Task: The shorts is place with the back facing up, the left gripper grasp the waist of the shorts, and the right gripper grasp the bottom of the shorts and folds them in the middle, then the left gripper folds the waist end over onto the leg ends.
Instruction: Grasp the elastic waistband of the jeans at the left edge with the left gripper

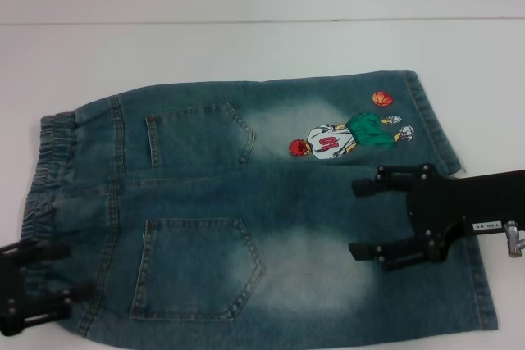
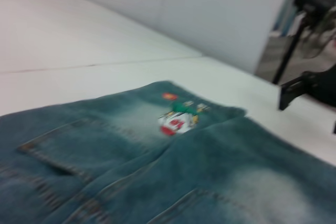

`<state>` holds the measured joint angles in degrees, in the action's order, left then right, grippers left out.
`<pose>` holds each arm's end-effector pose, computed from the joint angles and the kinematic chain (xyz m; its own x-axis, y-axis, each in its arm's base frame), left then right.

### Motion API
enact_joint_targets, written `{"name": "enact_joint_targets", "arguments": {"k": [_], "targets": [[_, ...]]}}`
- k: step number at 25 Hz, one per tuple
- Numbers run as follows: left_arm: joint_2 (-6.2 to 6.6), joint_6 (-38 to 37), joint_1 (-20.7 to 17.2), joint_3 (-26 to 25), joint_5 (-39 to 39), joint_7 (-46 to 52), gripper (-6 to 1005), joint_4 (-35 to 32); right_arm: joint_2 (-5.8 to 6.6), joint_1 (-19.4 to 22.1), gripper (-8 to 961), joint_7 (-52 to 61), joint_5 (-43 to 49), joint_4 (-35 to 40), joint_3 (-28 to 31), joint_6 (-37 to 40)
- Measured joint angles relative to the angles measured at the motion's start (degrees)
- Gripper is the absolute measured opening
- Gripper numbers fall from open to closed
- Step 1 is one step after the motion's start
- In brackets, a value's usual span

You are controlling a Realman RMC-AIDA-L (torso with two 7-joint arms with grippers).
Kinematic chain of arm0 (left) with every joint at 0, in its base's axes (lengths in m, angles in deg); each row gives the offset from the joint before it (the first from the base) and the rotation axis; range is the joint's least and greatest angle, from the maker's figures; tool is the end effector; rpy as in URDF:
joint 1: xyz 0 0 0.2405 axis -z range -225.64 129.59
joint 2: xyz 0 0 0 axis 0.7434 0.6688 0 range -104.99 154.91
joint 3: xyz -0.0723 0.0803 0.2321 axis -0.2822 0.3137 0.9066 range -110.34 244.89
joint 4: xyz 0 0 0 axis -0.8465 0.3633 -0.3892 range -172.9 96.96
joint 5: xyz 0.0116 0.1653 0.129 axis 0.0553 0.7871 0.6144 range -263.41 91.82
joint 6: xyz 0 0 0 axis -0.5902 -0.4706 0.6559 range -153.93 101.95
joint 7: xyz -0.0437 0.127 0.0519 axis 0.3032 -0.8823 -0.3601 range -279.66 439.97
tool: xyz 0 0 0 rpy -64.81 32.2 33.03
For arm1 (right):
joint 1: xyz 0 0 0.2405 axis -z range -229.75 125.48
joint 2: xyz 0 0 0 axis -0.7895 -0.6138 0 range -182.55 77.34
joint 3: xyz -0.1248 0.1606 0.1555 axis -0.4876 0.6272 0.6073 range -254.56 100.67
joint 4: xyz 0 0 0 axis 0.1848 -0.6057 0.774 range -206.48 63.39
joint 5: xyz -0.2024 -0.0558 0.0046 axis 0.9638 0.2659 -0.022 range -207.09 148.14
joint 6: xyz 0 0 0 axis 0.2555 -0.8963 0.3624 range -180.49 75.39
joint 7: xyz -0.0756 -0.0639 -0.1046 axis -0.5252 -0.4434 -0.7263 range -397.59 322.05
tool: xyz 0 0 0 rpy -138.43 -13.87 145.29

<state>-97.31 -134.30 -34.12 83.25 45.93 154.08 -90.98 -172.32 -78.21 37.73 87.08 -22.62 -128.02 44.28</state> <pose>-0.3462 0.2085 0.0508 0.7419 0.4581 0.4896 0.6100 -0.7643 -0.2093 0.2500 0.3015 -0.0031 0.9217 -0.1712 -0.3481 -0.2054 -0.9766 -0.0634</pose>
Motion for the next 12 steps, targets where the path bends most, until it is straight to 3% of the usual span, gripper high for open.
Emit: {"name": "enact_joint_targets", "arguments": {"k": [5,12], "targets": [[-1.21,0.40,-0.92,0.47,1.74,6.45,781,-8.50,0.00,-0.25,928,0.23,0.06,0.01,-0.83,-0.85],[-1.47,4.77,-0.30,0.56,6.92,11.83,780,-10.91,-0.02,-0.41,927,1.54,0.08,0.00,-2.16,-1.96]]}}
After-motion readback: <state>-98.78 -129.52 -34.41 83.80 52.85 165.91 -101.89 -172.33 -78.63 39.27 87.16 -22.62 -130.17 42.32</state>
